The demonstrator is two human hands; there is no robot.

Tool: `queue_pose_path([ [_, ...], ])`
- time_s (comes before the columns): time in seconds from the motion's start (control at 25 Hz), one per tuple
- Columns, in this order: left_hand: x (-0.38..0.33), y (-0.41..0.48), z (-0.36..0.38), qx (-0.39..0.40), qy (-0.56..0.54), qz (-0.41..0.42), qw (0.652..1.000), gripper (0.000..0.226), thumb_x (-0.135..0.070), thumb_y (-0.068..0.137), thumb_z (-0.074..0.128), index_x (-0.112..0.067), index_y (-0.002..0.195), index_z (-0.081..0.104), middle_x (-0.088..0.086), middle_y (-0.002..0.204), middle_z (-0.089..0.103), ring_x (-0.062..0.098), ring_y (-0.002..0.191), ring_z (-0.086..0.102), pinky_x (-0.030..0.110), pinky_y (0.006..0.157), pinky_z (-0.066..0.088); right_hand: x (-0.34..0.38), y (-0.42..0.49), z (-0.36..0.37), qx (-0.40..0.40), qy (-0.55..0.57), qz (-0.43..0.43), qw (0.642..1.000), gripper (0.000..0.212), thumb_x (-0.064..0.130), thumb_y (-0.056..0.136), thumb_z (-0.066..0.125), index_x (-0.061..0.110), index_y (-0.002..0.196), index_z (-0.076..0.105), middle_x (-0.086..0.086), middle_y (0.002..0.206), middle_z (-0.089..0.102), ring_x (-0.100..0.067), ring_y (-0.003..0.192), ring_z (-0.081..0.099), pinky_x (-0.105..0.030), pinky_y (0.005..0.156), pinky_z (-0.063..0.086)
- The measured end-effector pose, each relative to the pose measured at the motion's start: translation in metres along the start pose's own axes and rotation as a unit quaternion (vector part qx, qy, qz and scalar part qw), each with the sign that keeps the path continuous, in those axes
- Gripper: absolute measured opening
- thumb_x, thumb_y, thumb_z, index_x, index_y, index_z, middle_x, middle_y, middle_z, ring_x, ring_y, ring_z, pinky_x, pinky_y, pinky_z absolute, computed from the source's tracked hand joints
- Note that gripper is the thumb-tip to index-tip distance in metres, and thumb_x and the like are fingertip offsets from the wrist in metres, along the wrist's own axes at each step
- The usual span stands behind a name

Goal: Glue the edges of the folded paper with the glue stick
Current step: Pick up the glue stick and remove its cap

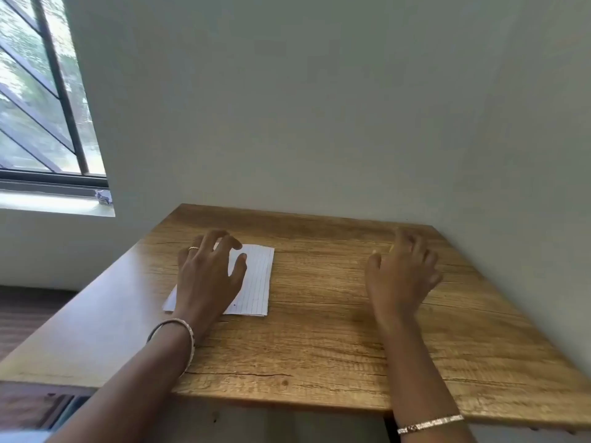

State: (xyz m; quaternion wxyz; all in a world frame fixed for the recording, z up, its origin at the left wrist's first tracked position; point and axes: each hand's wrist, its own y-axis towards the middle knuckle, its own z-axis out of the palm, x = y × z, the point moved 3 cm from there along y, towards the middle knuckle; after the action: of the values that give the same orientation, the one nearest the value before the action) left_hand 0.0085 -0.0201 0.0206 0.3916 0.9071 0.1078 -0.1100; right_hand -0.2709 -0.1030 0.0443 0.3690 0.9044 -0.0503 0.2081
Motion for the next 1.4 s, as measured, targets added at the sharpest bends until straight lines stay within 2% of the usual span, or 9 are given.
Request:
queue_pose_path([
  [0.08,0.001,0.002,-0.001,-0.009,-0.007,0.002,1.000,0.014,-0.025,0.088,0.071,-0.016,0.099,0.069,0.005,0.120,0.063,0.032,0.108,0.062,0.051,0.091,0.044,-0.006,0.003,0.005,0.043,0.042,0.034,0.998,0.041,0.022,0.095,0.060,0.013,0.135,0.057,-0.014,0.132,0.061,-0.036,0.123,0.053,-0.051,0.097,0.044],
  [0.24,0.001,0.001,0.000,-0.009,-0.012,0.010,1.000,0.014,-0.024,0.088,0.069,-0.016,0.100,0.068,0.004,0.119,0.063,0.030,0.108,0.062,0.050,0.091,0.044,-0.007,0.005,0.007,0.001,0.155,0.024,0.988,0.023,0.012,0.096,0.063,0.009,0.118,0.069,-0.012,0.108,0.072,-0.031,0.102,0.064,-0.032,0.079,0.047],
  [0.48,-0.029,0.005,-0.002,-0.002,-0.063,0.089,0.994,0.026,-0.041,0.095,0.055,-0.022,0.110,0.065,-0.003,0.116,0.064,0.021,0.108,0.061,0.042,0.089,0.046,0.031,-0.013,0.002,0.033,0.341,-0.098,0.934,0.026,0.040,0.092,0.069,0.015,0.097,0.069,0.004,0.077,0.067,-0.009,0.065,0.060,-0.018,0.059,0.048],
  [0.64,-0.071,0.008,0.010,0.082,-0.110,0.173,0.975,0.044,-0.059,0.095,0.045,-0.024,0.117,0.061,-0.009,0.113,0.068,0.015,0.108,0.062,0.041,0.091,0.043,0.041,-0.024,0.011,0.097,0.410,-0.089,0.902,0.034,0.047,0.091,0.067,0.014,0.083,0.067,-0.001,0.066,0.066,-0.018,0.057,0.063,-0.036,0.054,0.053],
  [0.76,-0.088,0.001,0.024,0.132,-0.089,0.215,0.964,0.050,-0.065,0.096,0.036,-0.025,0.119,0.056,-0.008,0.099,0.070,0.012,0.095,0.062,0.033,0.090,0.037,0.043,-0.029,0.016,0.134,0.435,-0.093,0.886,0.032,0.044,0.091,0.067,0.012,0.087,0.068,-0.002,0.069,0.071,-0.012,0.059,0.068,-0.031,0.052,0.055],
  [1.0,-0.088,-0.004,0.030,0.145,-0.124,0.212,0.958,0.039,-0.049,0.104,0.027,-0.021,0.123,0.048,-0.005,0.088,0.068,0.014,0.073,0.061,0.031,0.086,0.039,0.049,-0.030,0.023,0.112,0.354,-0.150,0.916,0.050,0.061,0.096,0.047,0.017,0.078,0.062,0.004,0.059,0.060,-0.011,0.051,0.057,-0.032,0.046,0.046],
  [1.2,-0.089,-0.009,0.017,0.097,-0.151,0.189,0.965,0.045,-0.053,0.100,0.032,-0.019,0.087,0.058,-0.005,0.058,0.057,0.012,0.050,0.049,0.018,0.052,0.025,0.049,-0.031,0.015,0.054,0.325,-0.172,0.928,0.049,0.050,0.100,0.042,0.033,0.054,0.045,0.016,0.037,0.035,-0.007,0.037,0.042,-0.013,0.044,0.022],
  [1.32,-0.087,-0.007,0.011,0.092,-0.228,0.160,0.956,0.046,-0.055,0.099,0.036,-0.025,0.070,0.056,-0.003,0.050,0.051,0.016,0.045,0.049,0.031,0.046,0.034,0.051,-0.029,0.010,0.036,0.381,-0.150,0.912,0.053,0.043,0.101,0.047,0.027,0.050,0.043,0.013,0.039,0.034,-0.007,0.037,0.033,-0.027,0.041,0.027],
  [1.4,-0.079,-0.005,0.009,0.096,-0.277,0.138,0.946,0.044,-0.056,0.100,0.034,-0.036,0.065,0.053,-0.001,0.051,0.054,0.017,0.048,0.053,0.040,0.050,0.041,0.041,-0.019,0.007,0.022,0.448,-0.061,0.892,0.056,0.040,0.102,0.051,0.016,0.052,0.047,-0.001,0.043,0.040,-0.011,0.040,0.035,-0.030,0.044,0.030],
])
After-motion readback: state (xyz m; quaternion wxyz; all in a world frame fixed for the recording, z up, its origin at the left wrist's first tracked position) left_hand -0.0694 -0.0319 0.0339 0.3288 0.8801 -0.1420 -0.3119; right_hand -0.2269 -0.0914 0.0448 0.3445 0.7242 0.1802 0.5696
